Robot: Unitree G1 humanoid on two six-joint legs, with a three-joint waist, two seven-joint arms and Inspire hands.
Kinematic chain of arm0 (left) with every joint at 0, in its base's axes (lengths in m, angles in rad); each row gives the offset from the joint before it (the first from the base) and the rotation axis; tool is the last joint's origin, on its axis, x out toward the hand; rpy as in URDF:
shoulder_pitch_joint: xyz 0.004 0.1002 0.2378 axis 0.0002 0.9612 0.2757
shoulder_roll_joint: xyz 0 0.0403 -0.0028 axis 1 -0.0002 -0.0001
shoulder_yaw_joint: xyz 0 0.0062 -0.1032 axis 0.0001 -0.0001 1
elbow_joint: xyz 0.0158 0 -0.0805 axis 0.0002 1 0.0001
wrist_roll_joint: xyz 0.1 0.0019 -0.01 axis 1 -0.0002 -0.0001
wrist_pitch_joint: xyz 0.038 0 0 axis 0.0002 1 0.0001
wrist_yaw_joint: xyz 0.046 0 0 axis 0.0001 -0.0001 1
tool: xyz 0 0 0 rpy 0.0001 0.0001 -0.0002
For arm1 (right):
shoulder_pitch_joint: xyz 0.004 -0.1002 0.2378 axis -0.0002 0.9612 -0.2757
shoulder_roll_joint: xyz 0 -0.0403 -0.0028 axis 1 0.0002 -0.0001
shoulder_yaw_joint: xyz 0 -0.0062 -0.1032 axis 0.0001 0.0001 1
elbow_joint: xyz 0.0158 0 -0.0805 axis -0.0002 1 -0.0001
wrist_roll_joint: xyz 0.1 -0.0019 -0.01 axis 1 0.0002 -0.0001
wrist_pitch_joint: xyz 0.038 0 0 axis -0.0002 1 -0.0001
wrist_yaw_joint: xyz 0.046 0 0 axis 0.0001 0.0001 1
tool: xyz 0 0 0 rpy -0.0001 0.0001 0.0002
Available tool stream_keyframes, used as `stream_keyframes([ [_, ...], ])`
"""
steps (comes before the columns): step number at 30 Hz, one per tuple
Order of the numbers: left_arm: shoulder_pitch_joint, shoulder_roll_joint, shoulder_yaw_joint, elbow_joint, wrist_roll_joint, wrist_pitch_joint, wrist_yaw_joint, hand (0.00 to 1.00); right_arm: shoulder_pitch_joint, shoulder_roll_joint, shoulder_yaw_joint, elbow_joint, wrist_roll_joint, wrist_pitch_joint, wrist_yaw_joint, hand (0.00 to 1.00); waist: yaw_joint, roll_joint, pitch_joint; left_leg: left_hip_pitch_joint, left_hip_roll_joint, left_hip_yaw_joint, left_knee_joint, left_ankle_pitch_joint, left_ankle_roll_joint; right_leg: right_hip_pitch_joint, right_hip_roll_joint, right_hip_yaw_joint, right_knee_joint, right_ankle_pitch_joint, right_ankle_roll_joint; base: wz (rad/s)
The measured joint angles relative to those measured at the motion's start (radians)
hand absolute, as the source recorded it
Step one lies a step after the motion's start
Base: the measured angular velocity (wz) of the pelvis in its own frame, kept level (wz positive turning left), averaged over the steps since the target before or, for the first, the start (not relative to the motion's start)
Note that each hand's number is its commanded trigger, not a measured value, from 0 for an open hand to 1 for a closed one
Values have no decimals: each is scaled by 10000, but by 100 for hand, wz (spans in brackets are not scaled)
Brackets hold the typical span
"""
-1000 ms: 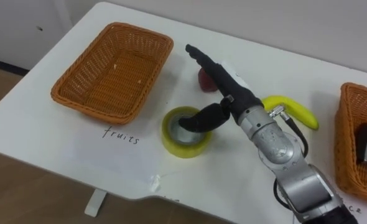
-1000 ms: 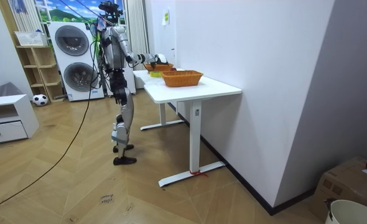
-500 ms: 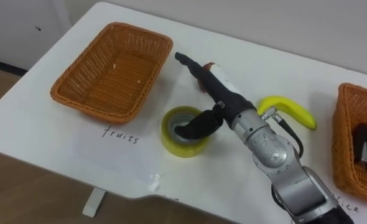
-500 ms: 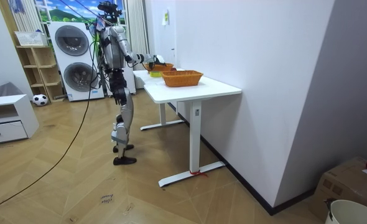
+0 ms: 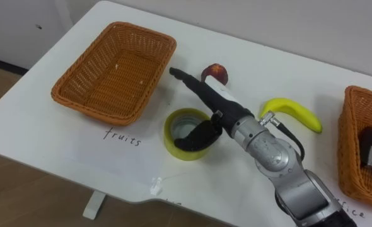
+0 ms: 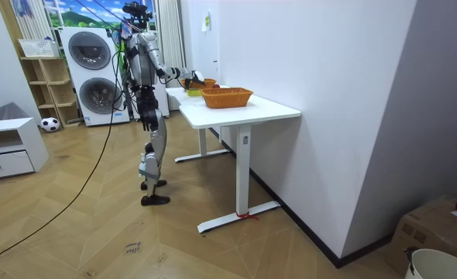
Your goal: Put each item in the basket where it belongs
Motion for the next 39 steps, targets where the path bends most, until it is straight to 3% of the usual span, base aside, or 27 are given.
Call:
stream_keyframes([
  [17, -1, 109, -2, 7, -18, 214, -155, 0, 0, -172, 3, 128, 384, 214, 440, 0, -6, -72, -32, -3, -4, -67, 26, 0, 0, 17, 2, -21, 7, 0, 0, 0],
  [28, -218, 131, -6, 293, -13, 116, -109, 0, 0, -322, -84, 181, 402, 181, 308, 0, -25, -108, 32, -10, -7, -102, 12, 0, 0, 19, 4, -33, 3, 0, 0, 0],
  [35, -202, 96, -52, 267, -17, 16, -75, 0, -1, -208, -166, 169, 4, 35, 52, 0, -27, 13, 112, -19, -3, -67, 5, -1, -1, 17, 17, -18, 4, 0, 0, 0],
  [39, -194, 68, -69, 286, -44, -28, 55, 0, -1, -190, -172, 168, -3, -107, -271, 0, -52, 101, 111, -18, -4, -75, 10, -1, 0, 22, 16, -42, 5, 0, 0, 0],
])
